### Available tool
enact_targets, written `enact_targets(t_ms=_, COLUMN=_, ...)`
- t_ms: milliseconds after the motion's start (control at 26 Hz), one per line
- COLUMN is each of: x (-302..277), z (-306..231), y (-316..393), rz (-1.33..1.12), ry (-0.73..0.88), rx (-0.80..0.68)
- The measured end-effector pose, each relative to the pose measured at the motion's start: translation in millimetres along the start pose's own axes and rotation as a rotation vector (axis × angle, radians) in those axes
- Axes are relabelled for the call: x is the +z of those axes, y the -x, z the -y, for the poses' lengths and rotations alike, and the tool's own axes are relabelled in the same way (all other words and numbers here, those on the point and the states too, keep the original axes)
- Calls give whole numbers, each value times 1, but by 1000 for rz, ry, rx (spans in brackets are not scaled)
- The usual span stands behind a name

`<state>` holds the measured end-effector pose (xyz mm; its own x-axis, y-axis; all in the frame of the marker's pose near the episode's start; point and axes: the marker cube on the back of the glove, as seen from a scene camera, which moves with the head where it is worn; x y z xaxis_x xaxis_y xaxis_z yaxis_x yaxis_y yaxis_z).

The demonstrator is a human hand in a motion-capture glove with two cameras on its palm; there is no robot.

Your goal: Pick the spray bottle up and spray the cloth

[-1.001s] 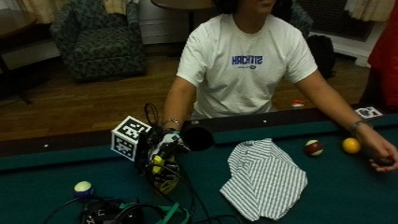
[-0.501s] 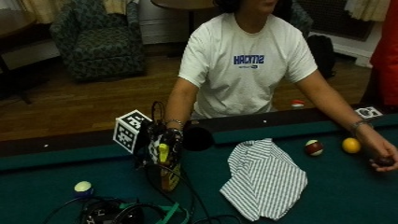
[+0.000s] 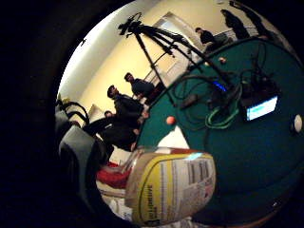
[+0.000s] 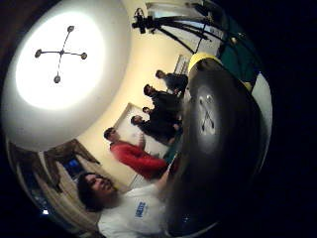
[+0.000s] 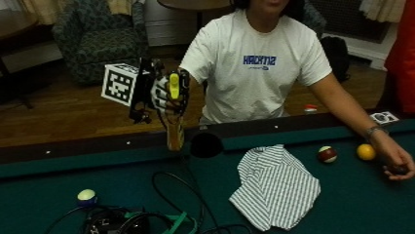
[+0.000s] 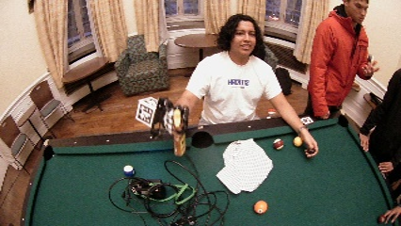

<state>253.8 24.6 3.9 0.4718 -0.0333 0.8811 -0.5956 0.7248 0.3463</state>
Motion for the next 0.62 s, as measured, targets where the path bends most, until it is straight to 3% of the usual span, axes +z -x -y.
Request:
enact_targets(t_ms=270, x=17, z=13, y=65, rz=-34, ry=258, rx=75)
enact_targets(t_ms=616, x=105, z=9, y=70, rz=-223, ry=728, rx=332)
